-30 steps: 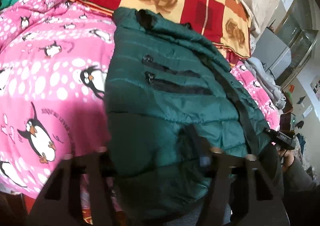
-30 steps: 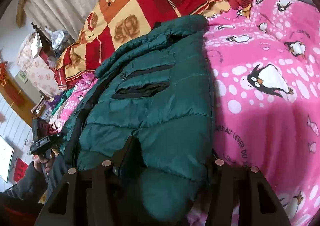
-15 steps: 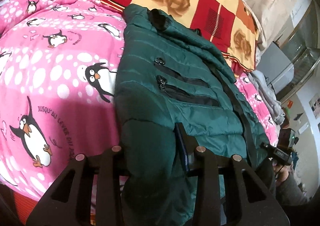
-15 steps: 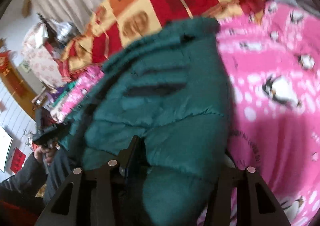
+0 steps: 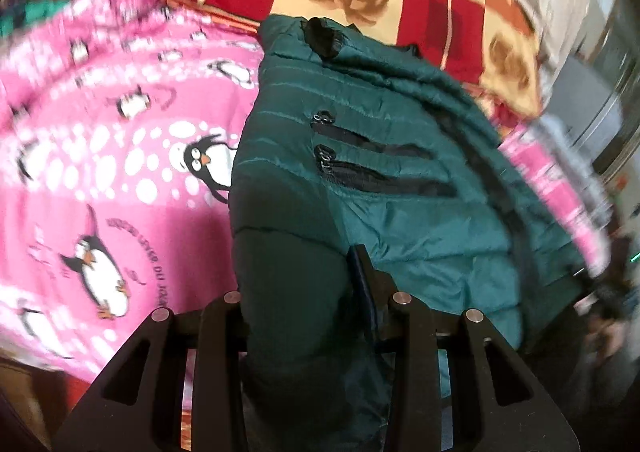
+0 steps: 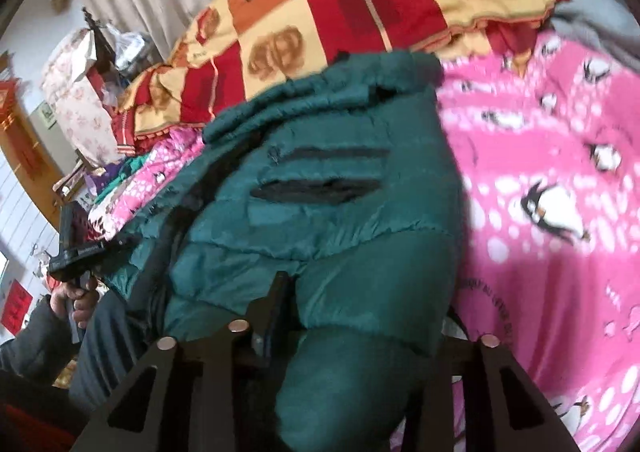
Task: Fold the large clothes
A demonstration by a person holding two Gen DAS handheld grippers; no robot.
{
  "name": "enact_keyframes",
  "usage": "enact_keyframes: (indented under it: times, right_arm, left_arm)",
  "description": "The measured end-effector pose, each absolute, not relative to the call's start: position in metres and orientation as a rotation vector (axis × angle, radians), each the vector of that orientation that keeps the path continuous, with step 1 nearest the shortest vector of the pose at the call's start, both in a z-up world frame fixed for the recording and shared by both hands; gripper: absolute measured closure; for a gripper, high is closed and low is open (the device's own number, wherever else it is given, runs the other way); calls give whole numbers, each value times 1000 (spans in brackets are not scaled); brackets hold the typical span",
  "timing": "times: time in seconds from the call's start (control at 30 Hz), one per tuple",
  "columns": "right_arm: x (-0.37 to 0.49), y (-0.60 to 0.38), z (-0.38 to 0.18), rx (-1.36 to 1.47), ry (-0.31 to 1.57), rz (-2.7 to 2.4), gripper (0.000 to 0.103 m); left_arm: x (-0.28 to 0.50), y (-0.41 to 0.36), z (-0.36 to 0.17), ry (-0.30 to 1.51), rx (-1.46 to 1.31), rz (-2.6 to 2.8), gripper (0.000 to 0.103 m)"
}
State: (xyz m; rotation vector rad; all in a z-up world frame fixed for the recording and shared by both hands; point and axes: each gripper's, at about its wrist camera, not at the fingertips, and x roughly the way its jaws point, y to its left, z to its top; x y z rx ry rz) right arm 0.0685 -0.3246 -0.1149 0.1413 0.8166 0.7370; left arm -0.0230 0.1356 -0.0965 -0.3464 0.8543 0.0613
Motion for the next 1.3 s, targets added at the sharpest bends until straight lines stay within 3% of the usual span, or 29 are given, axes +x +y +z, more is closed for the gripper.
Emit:
enact_keyframes:
  times: [0.23, 0.97, 1.03, 1.1, 1.3]
  right_arm:
    - [68, -311, -115, 58, 823, 672, 78]
    - [66, -303, -113, -19, 848, 620, 78]
    - [64, -306, -112, -5, 826, 627, 83]
    - [61, -306, -109, -12, 808, 625, 87]
    - [42, -312, -79, 8, 711, 646, 92]
  left_arm:
    - [-21, 119, -100, 863, -208, 175, 70]
    - [-21, 121, -104, 868, -228, 166, 69]
    - [-22, 123, -103, 867, -238, 165, 71]
    - [-27, 125, -97, 840, -256, 158, 86]
    - [-54, 131, -66, 753, -326, 124, 90]
